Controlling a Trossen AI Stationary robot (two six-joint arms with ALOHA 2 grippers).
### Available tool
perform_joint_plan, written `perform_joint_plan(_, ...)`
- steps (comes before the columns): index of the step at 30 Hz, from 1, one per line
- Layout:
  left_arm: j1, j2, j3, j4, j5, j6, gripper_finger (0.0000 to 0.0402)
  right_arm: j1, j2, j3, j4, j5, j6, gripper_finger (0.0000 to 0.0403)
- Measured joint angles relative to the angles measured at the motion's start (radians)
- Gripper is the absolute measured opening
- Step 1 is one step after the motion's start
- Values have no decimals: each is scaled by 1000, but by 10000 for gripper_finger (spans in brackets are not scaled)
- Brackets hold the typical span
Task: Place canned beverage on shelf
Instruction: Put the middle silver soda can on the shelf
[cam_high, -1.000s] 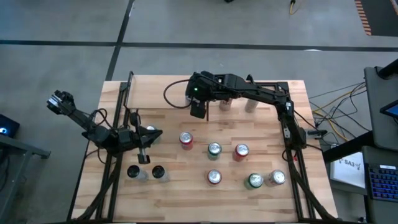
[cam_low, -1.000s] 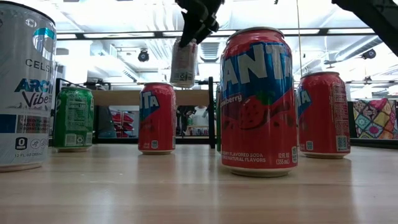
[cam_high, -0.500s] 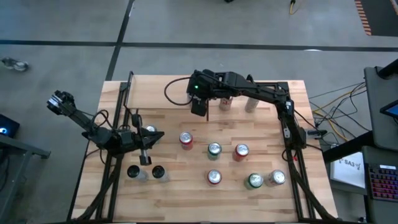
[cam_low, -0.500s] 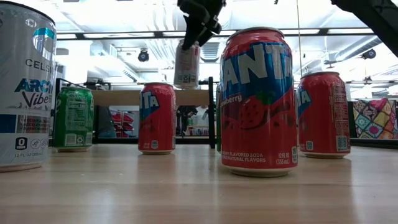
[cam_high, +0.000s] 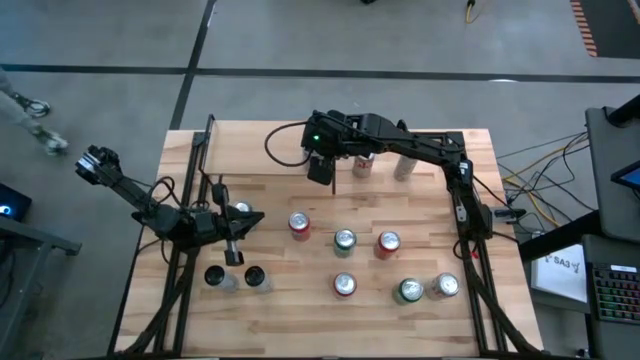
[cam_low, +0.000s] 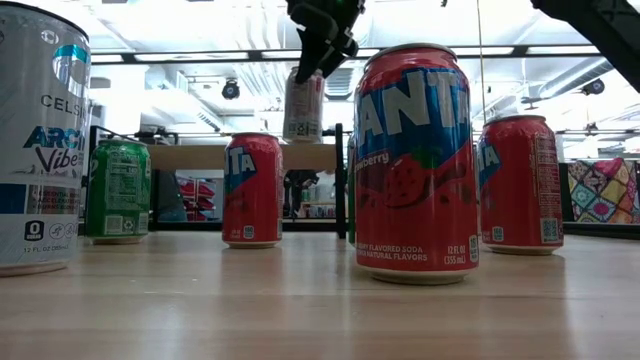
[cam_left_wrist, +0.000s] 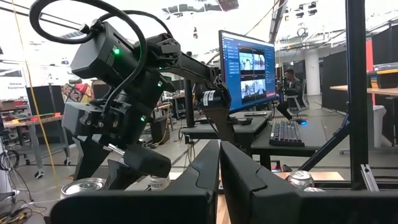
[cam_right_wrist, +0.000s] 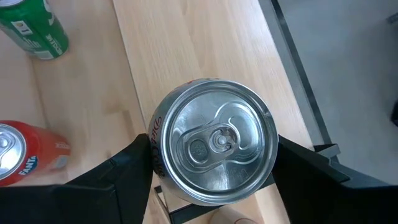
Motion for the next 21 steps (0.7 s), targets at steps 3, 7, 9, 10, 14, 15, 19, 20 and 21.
perform_joint_plan(3,0,0,0,0,0,-1,0,-2,0,-1,-3,0,5,267)
perform_joint_plan(7,0,0,0,0,0,-3,0,-2,0,-3,-7,0,4,271)
perform_joint_plan(9,0,0,0,0,0,-3,0,-2,0,-4,-8,0,4,275)
perform_joint_plan(10,0,0,0,0,0,-3,0,-2,0,-4,-10,0,4,277)
perform_joint_plan(14,0,0,0,0,0,-3,0,-2,0,-10,-9,1,4,283)
perform_joint_plan(15,0,0,0,0,0,-3,0,-2,0,-12,-8,1,4,283)
perform_joint_plan(19,0,0,0,0,0,-3,0,-2,0,-15,-7,1,-2,286)
perform_joint_plan(20,0,0,0,0,0,-3,0,-2,0,-15,-6,1,-3,287)
perform_joint_plan(21,0,0,0,0,0,-3,0,-2,0,-16,-5,1,-3,289)
